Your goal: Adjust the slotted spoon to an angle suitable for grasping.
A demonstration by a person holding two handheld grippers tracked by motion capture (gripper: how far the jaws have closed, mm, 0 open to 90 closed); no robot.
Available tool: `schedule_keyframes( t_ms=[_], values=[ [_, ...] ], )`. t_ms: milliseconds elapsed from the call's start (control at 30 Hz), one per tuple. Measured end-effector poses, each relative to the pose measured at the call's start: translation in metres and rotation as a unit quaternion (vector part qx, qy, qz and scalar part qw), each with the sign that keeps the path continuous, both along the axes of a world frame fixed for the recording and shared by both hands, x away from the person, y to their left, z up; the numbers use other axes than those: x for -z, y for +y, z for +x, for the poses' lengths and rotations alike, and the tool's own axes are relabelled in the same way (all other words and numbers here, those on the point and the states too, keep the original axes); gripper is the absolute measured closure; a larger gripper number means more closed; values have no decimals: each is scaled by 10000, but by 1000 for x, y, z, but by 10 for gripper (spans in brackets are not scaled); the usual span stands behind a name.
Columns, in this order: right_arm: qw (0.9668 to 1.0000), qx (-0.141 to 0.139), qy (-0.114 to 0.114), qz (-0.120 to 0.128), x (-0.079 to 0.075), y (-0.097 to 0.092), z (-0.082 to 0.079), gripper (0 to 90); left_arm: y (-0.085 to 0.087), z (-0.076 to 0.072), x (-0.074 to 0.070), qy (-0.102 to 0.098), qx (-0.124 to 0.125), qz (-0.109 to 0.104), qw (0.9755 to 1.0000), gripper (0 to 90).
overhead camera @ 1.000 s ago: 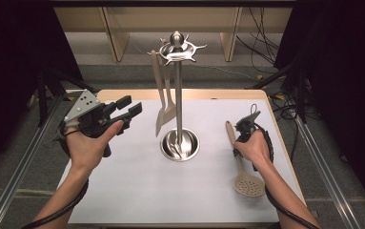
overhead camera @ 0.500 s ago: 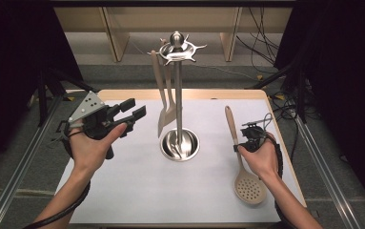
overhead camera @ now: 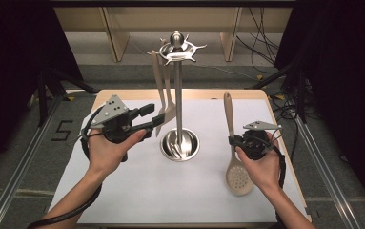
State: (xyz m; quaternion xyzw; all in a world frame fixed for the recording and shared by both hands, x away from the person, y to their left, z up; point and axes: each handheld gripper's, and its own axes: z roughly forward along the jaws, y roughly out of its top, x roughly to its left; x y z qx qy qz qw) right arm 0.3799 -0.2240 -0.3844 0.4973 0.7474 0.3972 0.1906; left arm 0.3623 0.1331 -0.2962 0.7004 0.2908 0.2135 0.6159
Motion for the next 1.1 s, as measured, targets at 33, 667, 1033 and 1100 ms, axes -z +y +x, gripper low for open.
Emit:
schedule_keyframes(
  t_ms=[33,667,1033,1100],
  values=[
    [9998,-18,-116,129,-1,3,-2,785,-2,0,-1,-13,30,14,10000,500],
    [9945,-401,-934,253,-22,20,-18,784,-21,-1,-2,-59,235,64,9997,507],
    [9919,-654,-1054,269,-28,39,-25,784,-47,2,2,-64,471,135,9988,506],
    [9922,-670,-1008,284,-30,42,-27,784,-53,2,3,43,531,129,9985,505]
  ],
)
